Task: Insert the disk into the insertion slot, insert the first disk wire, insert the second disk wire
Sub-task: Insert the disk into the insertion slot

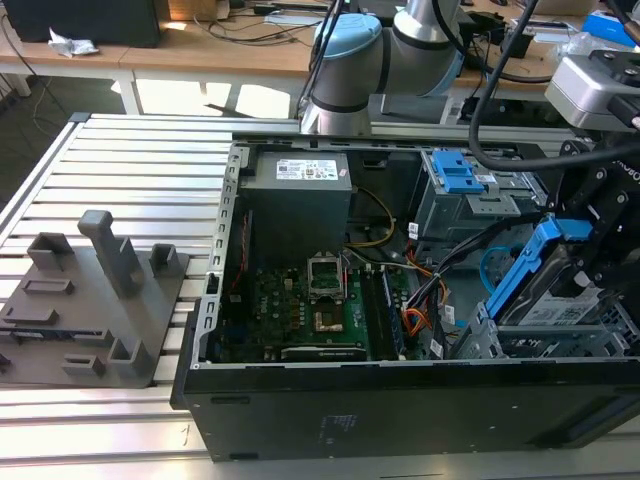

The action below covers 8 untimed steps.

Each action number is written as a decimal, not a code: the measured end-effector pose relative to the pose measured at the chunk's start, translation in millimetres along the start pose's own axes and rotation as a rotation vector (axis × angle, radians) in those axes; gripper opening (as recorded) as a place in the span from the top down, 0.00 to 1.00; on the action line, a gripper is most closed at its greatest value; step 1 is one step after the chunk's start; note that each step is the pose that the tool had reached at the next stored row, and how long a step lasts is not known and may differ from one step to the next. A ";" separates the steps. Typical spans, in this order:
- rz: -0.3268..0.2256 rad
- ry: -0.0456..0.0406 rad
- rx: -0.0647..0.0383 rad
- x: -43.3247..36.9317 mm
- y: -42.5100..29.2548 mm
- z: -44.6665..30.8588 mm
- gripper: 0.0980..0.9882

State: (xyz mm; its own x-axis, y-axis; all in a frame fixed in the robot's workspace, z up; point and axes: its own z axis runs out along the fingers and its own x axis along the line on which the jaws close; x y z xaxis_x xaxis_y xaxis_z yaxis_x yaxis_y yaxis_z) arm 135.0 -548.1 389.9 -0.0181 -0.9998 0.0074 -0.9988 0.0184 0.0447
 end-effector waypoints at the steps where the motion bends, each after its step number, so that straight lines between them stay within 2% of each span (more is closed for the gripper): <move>1: 0.000 -0.0001 0.000 0.0 0.0 0.1 0.71; 8: 0.000 0.0000 0.000 0.0 0.0 0.3 0.70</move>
State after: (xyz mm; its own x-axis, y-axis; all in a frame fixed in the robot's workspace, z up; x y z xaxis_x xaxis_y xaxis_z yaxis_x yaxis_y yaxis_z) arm 135.0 -548.1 389.5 -0.0181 -0.9998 0.0074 -0.9988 0.0184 0.0445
